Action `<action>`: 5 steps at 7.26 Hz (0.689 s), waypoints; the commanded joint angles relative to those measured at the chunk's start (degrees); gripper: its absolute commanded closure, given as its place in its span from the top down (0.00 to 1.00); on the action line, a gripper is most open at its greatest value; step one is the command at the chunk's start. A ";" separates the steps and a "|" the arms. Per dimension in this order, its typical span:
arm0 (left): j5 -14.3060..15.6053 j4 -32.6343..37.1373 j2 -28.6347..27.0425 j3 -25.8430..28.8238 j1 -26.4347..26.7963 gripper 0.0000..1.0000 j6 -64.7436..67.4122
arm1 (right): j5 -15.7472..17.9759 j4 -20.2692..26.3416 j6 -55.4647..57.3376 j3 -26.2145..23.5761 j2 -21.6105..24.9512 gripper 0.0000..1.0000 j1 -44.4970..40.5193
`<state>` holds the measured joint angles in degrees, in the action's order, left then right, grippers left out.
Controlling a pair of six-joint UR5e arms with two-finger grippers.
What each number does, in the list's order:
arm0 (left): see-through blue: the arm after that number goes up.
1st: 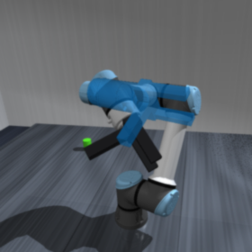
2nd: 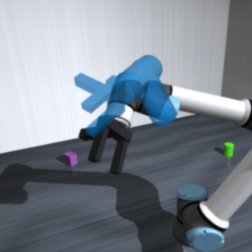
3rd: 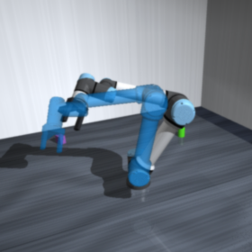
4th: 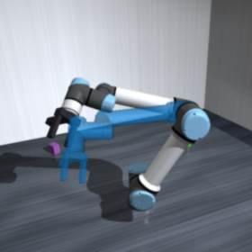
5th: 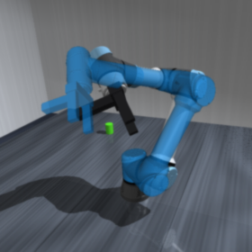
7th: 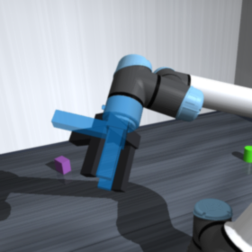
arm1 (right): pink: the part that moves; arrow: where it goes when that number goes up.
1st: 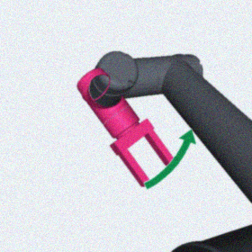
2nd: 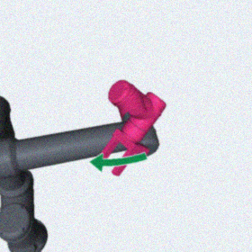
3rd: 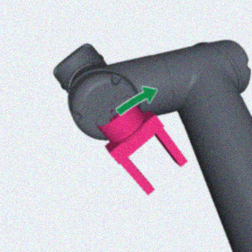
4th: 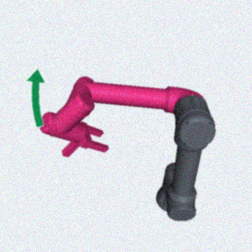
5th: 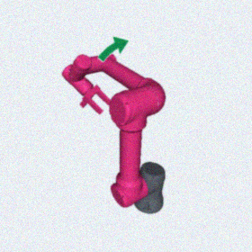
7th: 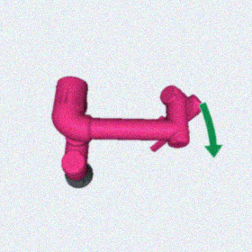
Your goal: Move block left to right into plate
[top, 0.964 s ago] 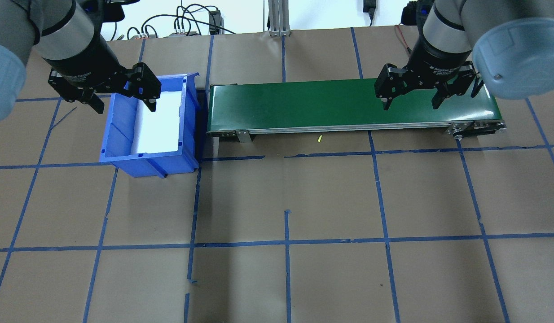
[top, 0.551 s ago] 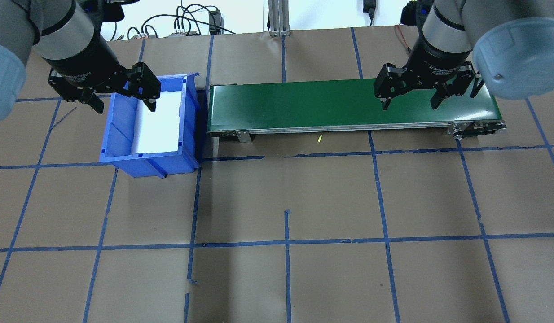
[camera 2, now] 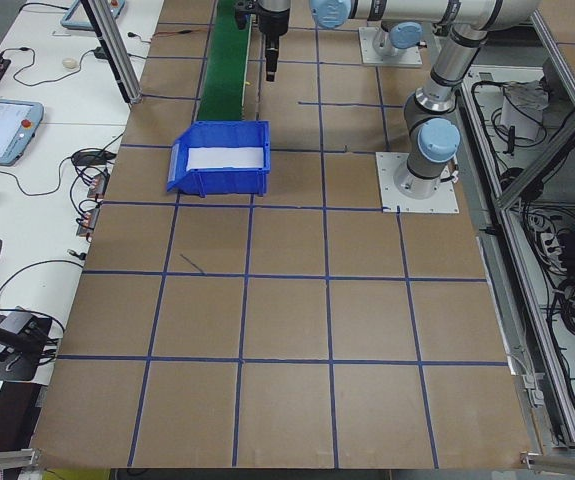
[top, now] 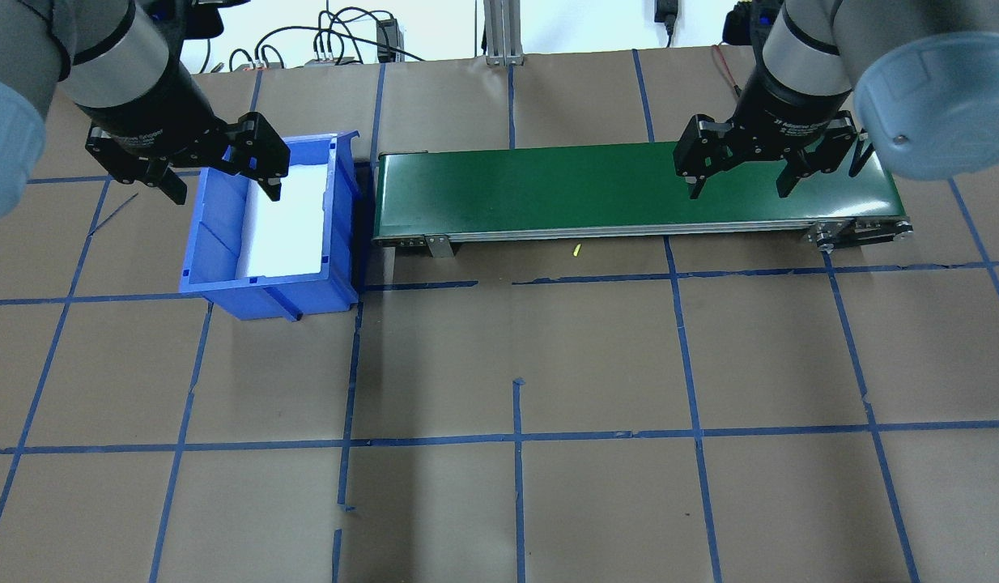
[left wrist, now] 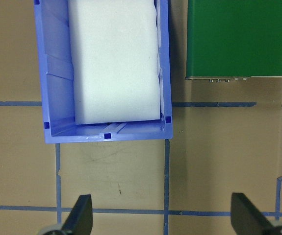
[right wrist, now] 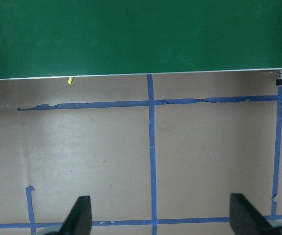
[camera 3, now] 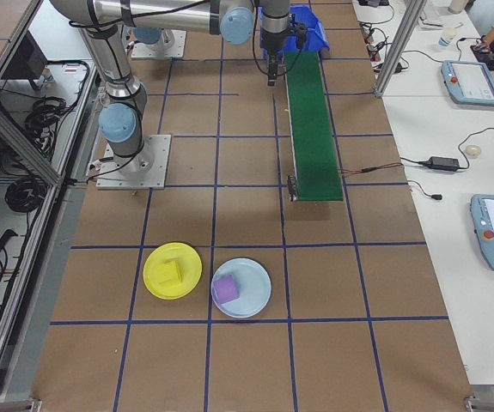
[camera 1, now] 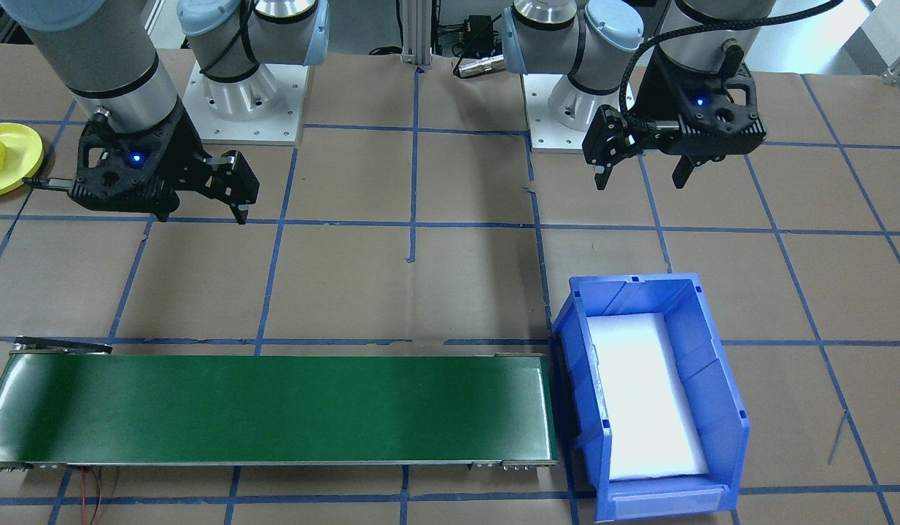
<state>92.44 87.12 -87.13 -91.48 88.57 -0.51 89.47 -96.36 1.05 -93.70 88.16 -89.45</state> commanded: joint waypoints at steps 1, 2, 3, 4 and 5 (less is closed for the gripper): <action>-0.24 0.06 -0.06 -0.01 0.11 1.00 0.07 | -0.08 -0.66 0.00 -0.95 0.17 1.00 0.07; -0.24 0.06 0.03 -0.01 0.11 1.00 0.07 | -0.08 -0.67 0.00 -1.05 0.44 1.00 0.07; -0.24 0.06 0.03 -0.01 0.11 1.00 0.07 | -0.08 -0.75 0.00 -1.05 0.44 1.00 0.07; 0.11 -0.63 -0.05 0.34 -0.58 1.00 -0.19 | -0.08 -0.76 0.00 -1.05 0.44 1.00 0.07; -0.15 -0.73 -0.06 0.16 -0.33 1.00 -0.02 | -0.08 -0.76 0.00 -1.05 0.44 1.00 0.07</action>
<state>92.36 86.70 -87.15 -91.32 88.28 -0.56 89.39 -97.10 1.06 -94.72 88.57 -89.39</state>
